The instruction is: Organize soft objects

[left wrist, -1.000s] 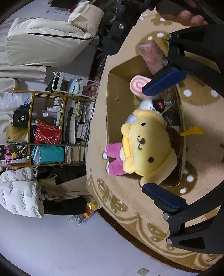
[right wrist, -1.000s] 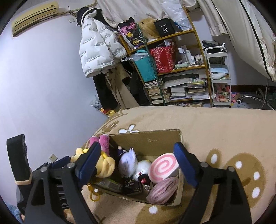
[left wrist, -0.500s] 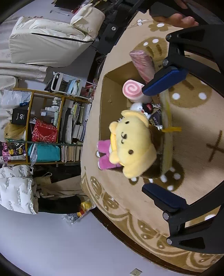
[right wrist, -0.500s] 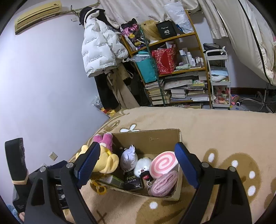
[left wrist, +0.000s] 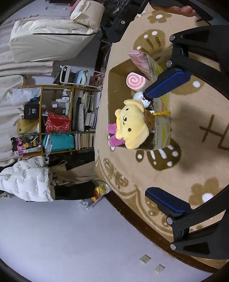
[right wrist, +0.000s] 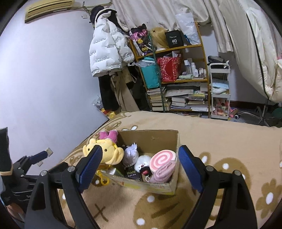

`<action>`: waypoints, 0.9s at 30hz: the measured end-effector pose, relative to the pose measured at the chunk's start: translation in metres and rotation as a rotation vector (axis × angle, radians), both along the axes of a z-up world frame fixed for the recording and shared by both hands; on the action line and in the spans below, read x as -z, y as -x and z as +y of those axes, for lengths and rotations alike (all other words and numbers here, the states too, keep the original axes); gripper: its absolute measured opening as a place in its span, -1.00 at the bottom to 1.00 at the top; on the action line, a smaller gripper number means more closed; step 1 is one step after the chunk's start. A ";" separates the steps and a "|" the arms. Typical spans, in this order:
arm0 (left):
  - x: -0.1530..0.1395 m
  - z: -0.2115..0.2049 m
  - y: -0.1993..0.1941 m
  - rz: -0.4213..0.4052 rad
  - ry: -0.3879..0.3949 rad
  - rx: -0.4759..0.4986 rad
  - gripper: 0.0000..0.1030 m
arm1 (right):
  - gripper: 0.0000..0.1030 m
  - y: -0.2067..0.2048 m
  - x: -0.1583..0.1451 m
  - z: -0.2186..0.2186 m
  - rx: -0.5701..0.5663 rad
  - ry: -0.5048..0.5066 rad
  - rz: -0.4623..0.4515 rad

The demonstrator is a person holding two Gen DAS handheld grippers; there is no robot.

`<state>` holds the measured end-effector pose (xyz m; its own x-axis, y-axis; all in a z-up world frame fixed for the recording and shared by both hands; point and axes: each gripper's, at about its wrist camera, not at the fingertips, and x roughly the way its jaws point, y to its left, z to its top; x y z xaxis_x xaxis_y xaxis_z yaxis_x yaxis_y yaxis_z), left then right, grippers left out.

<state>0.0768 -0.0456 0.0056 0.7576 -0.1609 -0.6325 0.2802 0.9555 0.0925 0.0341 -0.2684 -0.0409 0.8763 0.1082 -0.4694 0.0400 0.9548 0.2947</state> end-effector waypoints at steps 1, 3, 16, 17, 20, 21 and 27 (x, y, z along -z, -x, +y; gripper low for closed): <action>-0.003 0.003 0.005 -0.008 -0.001 -0.001 0.95 | 0.80 0.007 -0.003 0.001 0.003 0.004 -0.002; -0.008 0.008 0.016 -0.025 -0.004 -0.006 0.95 | 0.95 0.017 -0.007 0.003 0.013 0.012 -0.008; -0.036 0.042 0.078 -0.125 -0.027 -0.047 0.95 | 1.00 0.078 -0.029 0.021 0.030 0.084 -0.049; -0.038 0.043 0.081 -0.130 -0.029 -0.045 0.95 | 1.00 0.083 -0.030 0.023 0.030 0.091 -0.048; -0.040 0.044 0.086 -0.142 -0.033 -0.045 0.96 | 1.00 0.093 -0.031 0.027 0.046 0.121 -0.060; -0.040 0.045 0.088 -0.145 -0.034 -0.044 0.98 | 1.00 0.096 -0.032 0.028 0.049 0.131 -0.065; -0.039 0.042 0.091 -0.155 -0.046 -0.036 0.99 | 1.00 0.104 -0.029 0.033 0.053 0.146 -0.085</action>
